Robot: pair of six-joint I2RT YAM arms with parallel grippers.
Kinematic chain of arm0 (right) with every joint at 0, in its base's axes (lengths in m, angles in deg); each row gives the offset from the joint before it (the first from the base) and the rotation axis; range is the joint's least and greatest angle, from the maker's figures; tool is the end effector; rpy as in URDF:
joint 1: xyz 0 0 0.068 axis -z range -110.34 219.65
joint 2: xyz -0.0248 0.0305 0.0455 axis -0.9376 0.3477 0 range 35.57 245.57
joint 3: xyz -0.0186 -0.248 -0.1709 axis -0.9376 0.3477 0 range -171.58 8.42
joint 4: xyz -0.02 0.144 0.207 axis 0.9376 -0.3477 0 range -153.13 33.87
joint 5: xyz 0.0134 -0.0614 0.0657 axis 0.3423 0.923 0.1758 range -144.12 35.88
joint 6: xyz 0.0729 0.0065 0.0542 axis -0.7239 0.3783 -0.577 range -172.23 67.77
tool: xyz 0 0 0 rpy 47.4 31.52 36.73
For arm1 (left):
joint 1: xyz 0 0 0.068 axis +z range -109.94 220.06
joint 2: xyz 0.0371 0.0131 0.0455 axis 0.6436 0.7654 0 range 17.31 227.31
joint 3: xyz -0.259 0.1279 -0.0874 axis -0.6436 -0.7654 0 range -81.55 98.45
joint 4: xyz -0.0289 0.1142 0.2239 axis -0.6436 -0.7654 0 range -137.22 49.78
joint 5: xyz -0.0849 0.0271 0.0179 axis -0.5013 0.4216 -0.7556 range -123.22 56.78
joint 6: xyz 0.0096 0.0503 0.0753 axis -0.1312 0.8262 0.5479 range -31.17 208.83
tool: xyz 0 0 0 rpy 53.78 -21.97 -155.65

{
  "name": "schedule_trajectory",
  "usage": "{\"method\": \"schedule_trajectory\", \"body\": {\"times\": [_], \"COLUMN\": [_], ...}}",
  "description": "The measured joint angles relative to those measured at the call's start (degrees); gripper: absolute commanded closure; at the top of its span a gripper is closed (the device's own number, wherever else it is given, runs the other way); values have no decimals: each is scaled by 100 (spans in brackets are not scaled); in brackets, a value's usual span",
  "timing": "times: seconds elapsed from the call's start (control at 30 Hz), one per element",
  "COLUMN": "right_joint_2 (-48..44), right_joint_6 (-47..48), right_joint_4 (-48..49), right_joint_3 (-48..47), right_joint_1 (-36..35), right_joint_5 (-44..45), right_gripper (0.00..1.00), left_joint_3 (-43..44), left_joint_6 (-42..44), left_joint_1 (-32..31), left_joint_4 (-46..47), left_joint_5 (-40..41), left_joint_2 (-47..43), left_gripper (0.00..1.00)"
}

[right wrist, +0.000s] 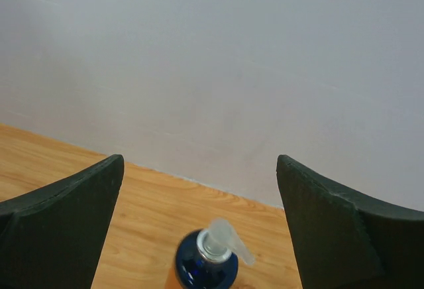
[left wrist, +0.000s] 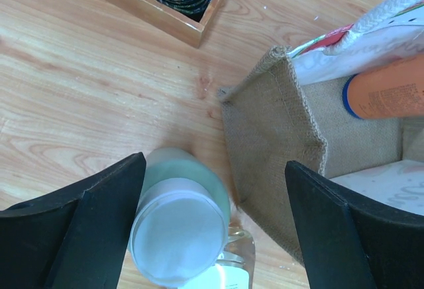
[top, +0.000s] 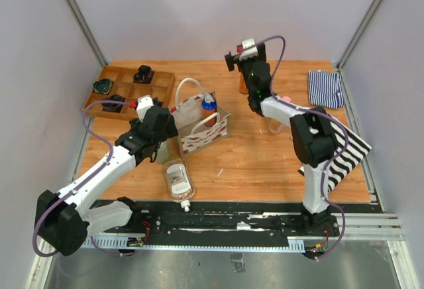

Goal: Take the personal care products out of the canvas bag

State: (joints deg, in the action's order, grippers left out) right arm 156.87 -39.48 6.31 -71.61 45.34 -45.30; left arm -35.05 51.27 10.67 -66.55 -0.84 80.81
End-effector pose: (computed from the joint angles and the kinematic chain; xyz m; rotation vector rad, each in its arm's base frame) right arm 0.4915 0.2083 0.3099 -0.2530 1.1794 0.0843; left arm 0.2270 -0.0777 0.2668 -0.4262 2.1470 0.0092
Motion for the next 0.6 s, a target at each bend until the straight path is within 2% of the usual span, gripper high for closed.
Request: {"method": "schedule_trajectory", "body": {"times": [0.07,0.13,0.17,0.2,0.23,0.27,0.3,0.33,0.4,0.43,0.47,0.5,0.53,0.6], "right_joint_2": [-540,-911,-1126,-1357,-1587,-1891,-2247,-2592,-3244,-3582,-3862,-4162,-4330,-4444], "right_joint_6": [94,101,98,101,103,131,105,55,-55,-129,-205,-319,-433,-584], "right_joint_4": [-1134,-2326,-3034,-3578,-4037,-4542,-5012,-5427,-6054,-6343,-6599,-6900,-7167,-7792], "right_joint_3": [-372,-1102,-1547,-1853,-2052,-2194,-2234,-2208,-2006,-1823,-1641,-1421,-1300,-1241], "right_joint_1": [-184,-323,-400,-468,-516,-570,-632,-702,-828,-916,-1010,-1115,-1182,-1283], "right_joint_5": [15,-79,-151,-223,-293,-391,-501,-595,-715,-741,-774,-839,-931,-1261], "right_gripper": [1,1,5,42,90,98,99,99,99,99,85,63,49,37], "left_joint_3": [0,37,109,199,334,522,678,855,1143,1237,1300,1340,1353,1357], "left_joint_6": [2,7,15,26,39,57,81,114,162,157,179,240,236,262], "left_joint_1": [0,0,0,0,0,0,0,0,0,0,0,0,-4,-50], "left_joint_4": [-70,-184,-291,-365,-437,-520,-566,-610,-688,-721,-765,-850,-929,-1202], "left_joint_5": [2,2,2,2,-4,-11,-22,-66,-251,-385,-553,-745,-918,-1329], "left_joint_2": [-138,-308,-413,-501,-590,-671,-728,-782,-872,-909,-940,-966,-981,-990], "left_gripper": [10,10,10,10,12,17,23,35,74,87,93,95,96,91]}}
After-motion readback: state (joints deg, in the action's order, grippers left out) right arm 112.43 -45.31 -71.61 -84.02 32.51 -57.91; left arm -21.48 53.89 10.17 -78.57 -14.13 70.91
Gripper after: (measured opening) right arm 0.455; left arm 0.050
